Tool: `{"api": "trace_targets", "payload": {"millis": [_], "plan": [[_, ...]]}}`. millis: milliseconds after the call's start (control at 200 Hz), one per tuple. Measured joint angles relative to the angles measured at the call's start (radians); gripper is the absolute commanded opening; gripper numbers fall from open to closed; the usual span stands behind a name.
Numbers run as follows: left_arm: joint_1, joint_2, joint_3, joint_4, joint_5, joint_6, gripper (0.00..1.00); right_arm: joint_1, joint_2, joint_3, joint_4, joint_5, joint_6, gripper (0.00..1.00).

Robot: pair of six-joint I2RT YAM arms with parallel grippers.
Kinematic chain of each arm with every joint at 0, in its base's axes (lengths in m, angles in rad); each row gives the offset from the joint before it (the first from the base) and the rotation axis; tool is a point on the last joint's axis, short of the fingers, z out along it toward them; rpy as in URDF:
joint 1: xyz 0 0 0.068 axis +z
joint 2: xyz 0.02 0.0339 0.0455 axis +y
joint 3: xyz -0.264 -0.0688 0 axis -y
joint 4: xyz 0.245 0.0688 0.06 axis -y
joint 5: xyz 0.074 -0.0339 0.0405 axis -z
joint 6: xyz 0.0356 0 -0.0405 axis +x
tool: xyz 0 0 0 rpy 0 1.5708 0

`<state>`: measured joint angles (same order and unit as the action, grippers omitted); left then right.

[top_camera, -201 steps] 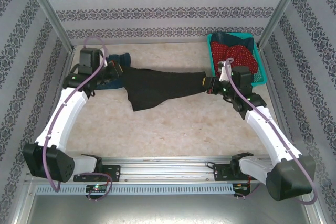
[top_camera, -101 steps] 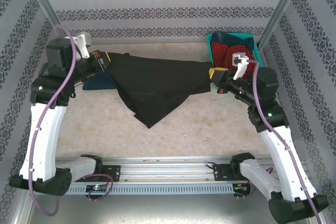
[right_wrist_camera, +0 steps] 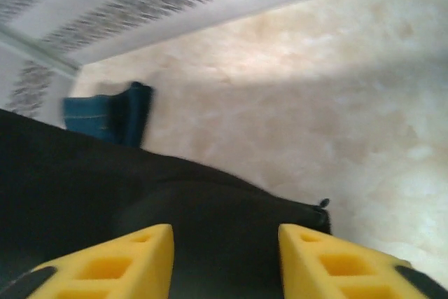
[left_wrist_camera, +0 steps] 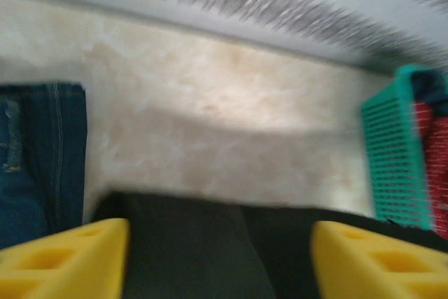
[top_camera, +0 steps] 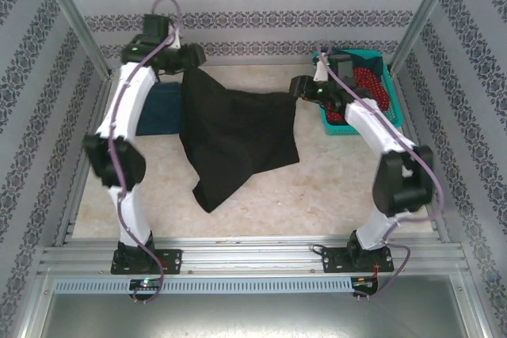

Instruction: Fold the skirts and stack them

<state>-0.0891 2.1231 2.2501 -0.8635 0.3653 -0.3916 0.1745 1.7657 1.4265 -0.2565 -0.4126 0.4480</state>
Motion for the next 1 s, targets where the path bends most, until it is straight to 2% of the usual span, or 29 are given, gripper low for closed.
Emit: {"api": "trace_targets", "payload": {"millis": [45, 65, 120, 140, 145, 150, 170, 250, 345, 430, 515, 575, 729, 914, 999], "plan": [[0.0, 0.083, 0.027, -0.021, -0.006, 0.001, 1.0, 0.003, 0.035, 0.006, -0.024, 0.014, 0.006, 0.69], [0.0, 0.105, 0.023, -0.034, -0.01, 0.003, 1.0, 0.003, 0.042, 0.006, -0.038, 0.017, 0.001, 0.73], [0.0, 0.115, -0.041, -0.056, -0.025, 0.003, 1.0, 0.005, 0.042, -0.005, -0.065, 0.028, 0.011, 0.8], [0.0, 0.103, -0.071, -0.056, -0.029, 0.003, 1.0, 0.005, 0.034, -0.013, -0.065, 0.03, 0.008, 0.86], [0.0, 0.099, -0.08, -0.056, -0.03, 0.003, 1.0, 0.005, 0.033, -0.014, -0.065, 0.031, 0.011, 0.94], [0.0, 0.094, -0.09, -0.056, -0.031, 0.003, 1.0, 0.005, 0.031, -0.016, -0.065, 0.032, 0.014, 0.96], [0.0, 0.073, -0.132, -0.051, -0.035, 0.003, 1.0, 0.005, 0.022, -0.026, -0.065, 0.031, 0.009, 0.98], [0.0, -0.026, -0.284, -0.036, -0.047, 0.001, 1.0, 0.005, -0.018, -0.07, -0.061, 0.032, 0.016, 0.98], [0.0, -0.217, -0.516, 0.022, -0.053, -0.017, 0.99, 0.005, -0.064, -0.129, -0.053, 0.031, 0.017, 0.98], [-0.001, -0.342, -0.683, 0.087, -0.058, -0.046, 0.92, 0.005, -0.084, -0.167, -0.045, 0.031, 0.017, 0.98], [-0.001, -0.419, -0.859, 0.178, -0.05, -0.079, 0.79, 0.005, -0.086, -0.194, -0.039, 0.032, 0.018, 0.98], [-0.001, -0.417, -0.941, 0.226, -0.035, -0.098, 0.7, 0.005, -0.086, -0.204, -0.039, 0.034, 0.021, 0.98], [-0.001, -0.33, -1.03, 0.322, -0.026, -0.144, 0.58, 0.007, -0.086, -0.206, -0.026, 0.034, 0.029, 0.98], [-0.001, -0.262, -1.033, 0.432, -0.064, -0.187, 0.55, 0.025, -0.086, -0.208, -0.013, 0.035, 0.042, 0.98], [-0.001, -0.242, -1.032, 0.477, -0.063, -0.202, 0.51, 0.031, -0.086, -0.215, -0.005, 0.035, 0.044, 0.98]]}}
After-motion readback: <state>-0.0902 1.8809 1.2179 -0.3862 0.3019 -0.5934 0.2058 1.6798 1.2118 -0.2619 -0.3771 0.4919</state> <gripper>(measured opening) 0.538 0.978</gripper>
